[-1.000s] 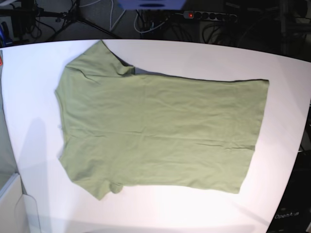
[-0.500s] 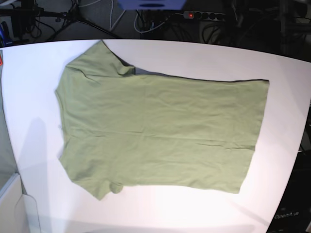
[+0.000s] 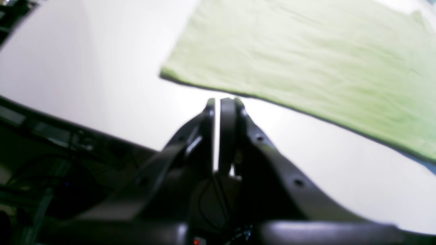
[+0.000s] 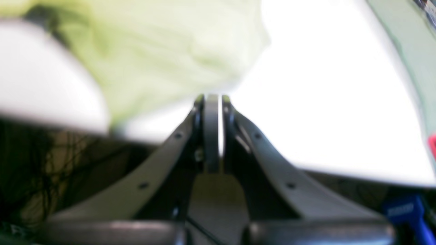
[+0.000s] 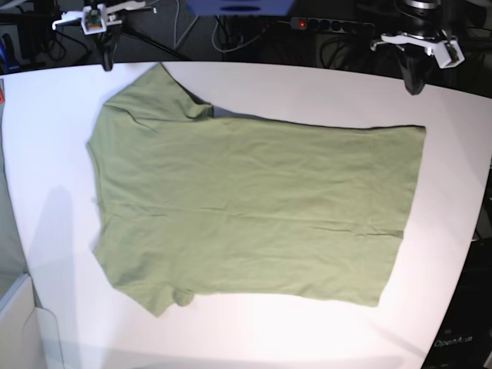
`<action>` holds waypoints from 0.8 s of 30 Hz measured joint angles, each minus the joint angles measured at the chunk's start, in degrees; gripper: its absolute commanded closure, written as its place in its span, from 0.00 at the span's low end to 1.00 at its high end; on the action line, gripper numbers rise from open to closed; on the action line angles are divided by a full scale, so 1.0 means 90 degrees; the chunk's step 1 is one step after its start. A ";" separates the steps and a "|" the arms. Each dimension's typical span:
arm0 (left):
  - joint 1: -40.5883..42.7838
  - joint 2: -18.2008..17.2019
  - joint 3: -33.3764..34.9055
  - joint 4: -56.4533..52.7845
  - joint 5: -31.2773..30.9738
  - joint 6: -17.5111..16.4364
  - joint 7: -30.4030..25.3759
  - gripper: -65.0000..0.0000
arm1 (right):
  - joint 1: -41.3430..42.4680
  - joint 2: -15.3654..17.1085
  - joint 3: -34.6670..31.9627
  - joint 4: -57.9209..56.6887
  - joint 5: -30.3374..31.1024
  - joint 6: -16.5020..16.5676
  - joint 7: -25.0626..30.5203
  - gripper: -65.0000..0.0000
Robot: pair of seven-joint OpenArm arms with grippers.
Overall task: Fold the T-shirt properly
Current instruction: 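Lower the right gripper and pinch the shirt's shoulder corner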
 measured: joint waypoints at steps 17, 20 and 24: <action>-0.0415 0.0015 -0.0474 0.0172 0.0799 -0.0046 0.0345 0.98 | 0.0143 0.0194 0.0007 0.1472 0.4721 0.2234 -0.3058 0.35; -0.0413 0.0017 -0.0525 0.0172 0.0840 -0.0051 0.0347 0.98 | 0.0148 0.0192 0.0010 0.1316 0.4915 0.2254 -0.3016 0.22; -0.0413 0.0015 -0.0573 0.0172 0.0838 -0.0027 0.0342 0.98 | 0.0172 0.0175 -0.0022 0.0838 0.4949 0.2237 -0.3106 0.18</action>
